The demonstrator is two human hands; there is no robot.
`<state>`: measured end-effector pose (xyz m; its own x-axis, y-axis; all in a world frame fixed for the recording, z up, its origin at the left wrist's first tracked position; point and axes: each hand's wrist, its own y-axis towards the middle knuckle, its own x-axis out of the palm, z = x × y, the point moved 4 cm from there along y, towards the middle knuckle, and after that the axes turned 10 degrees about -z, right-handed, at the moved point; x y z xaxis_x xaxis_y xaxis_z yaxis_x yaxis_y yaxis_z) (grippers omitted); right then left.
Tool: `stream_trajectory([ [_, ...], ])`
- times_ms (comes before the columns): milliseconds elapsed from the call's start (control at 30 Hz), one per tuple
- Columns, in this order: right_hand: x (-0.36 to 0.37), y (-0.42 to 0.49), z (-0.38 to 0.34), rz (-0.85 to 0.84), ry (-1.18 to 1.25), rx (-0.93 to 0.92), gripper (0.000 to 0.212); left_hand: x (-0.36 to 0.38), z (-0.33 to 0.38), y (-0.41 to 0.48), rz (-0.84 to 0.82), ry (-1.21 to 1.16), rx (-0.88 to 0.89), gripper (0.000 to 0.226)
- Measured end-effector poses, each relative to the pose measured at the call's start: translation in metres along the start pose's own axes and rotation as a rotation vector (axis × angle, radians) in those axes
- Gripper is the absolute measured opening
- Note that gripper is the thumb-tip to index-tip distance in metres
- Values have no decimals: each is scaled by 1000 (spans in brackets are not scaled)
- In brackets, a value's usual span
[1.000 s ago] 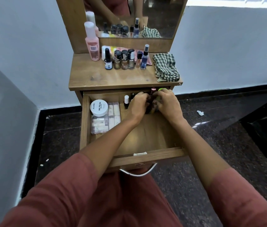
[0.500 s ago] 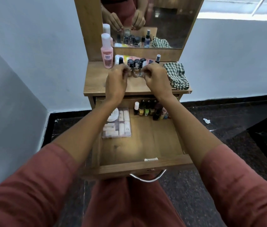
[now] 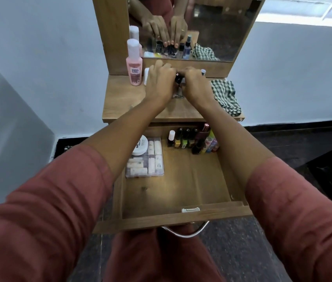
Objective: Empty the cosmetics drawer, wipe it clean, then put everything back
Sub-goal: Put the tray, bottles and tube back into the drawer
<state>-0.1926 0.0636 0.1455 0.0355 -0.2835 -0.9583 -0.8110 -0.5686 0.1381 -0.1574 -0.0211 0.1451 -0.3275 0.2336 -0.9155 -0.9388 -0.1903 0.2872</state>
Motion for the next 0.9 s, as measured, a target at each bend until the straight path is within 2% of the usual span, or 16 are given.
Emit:
stream_trajectory([
  [200,-1,2,2,25,20,18,27,-2,4,-3,28,-16,12,20],
  [500,-16,-18,6,51,153,66,22,-4,10,-12,-29,-143,-10,12],
  [733,-25,-52,8,10,137,68,29,-7,15,-40,-55,-272,2,21],
  [900,-15,-78,15,-10,160,37,31,-4,24,-72,-126,-458,13,30],
])
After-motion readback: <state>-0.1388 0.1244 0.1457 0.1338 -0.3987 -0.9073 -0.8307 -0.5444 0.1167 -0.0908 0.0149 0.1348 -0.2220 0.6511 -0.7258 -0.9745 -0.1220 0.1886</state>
